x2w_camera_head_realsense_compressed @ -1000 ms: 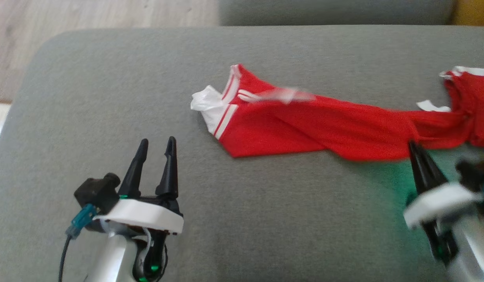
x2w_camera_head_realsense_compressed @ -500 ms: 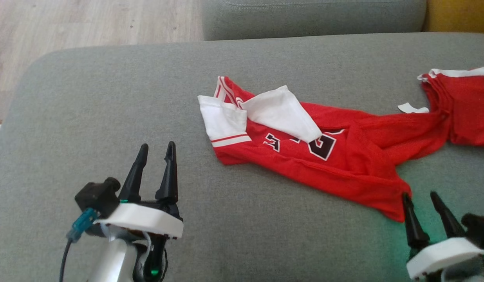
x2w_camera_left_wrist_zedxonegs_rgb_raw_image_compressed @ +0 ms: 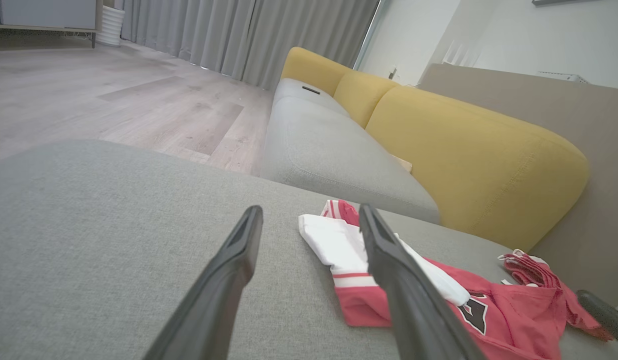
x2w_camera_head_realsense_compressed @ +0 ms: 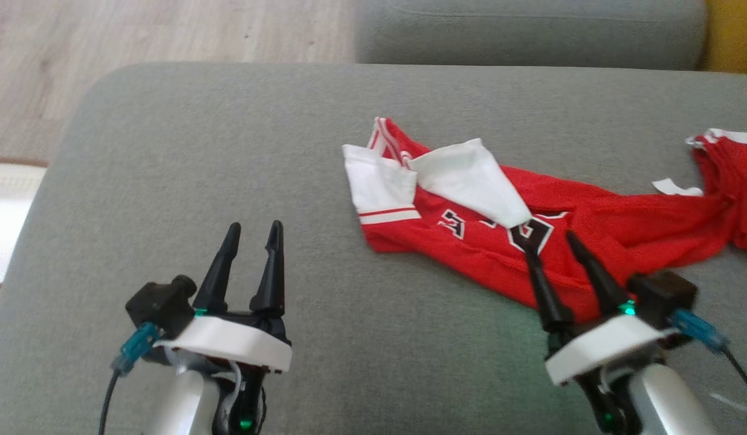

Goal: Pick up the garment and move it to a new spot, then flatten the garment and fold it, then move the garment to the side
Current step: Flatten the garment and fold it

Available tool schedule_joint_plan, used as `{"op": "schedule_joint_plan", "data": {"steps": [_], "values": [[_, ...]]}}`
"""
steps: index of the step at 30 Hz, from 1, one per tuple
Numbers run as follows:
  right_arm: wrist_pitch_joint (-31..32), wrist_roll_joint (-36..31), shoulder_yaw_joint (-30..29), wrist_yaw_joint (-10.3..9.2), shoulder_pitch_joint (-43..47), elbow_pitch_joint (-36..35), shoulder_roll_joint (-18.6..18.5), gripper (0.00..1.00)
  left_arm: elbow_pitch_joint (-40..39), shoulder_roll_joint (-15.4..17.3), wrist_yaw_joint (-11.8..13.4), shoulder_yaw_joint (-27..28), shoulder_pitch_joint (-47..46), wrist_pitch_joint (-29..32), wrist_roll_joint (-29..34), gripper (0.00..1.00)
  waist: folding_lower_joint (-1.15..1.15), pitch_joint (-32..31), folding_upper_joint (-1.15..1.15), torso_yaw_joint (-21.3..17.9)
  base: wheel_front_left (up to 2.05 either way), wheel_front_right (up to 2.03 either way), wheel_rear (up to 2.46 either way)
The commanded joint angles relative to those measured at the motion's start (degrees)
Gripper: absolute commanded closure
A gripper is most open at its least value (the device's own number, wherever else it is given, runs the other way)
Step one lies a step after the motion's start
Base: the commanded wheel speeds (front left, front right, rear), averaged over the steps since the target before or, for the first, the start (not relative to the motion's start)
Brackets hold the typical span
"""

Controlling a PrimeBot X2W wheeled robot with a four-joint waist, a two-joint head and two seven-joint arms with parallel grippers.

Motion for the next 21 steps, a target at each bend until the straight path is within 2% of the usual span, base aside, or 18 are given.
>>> {"op": "schedule_joint_plan", "data": {"steps": [1,7,14,21], "values": [[0.6,1.1,3.4,-0.05,-4.8,0.5,-0.3,0.00,-2.5,0.2,0.0,1.0,-1.0,-0.3,0.2,0.00,0.00,1.1,0.00,2.1,0.00,0.00,0.00],[3.6,3.8,8.4,-0.05,-11.7,7.4,-1.2,0.00,-2.4,0.2,0.1,-0.8,-1.6,-0.3,-0.2,0.00,0.00,3.0,0.00,6.1,0.00,0.00,0.00],[8.4,13.1,10.1,-0.05,-20.5,19.0,-1.5,0.00,-2.0,0.2,0.3,-3.4,-2.6,-0.3,-1.3,0.00,0.00,5.4,0.00,11.8,0.00,0.00,0.00],[10.8,19.5,13.3,-0.05,-27.8,26.3,-3.8,0.00,-1.9,0.2,0.8,-4.6,-3.2,-0.3,-2.4,0.00,0.00,7.1,0.00,15.9,0.00,0.00,0.00]]}}
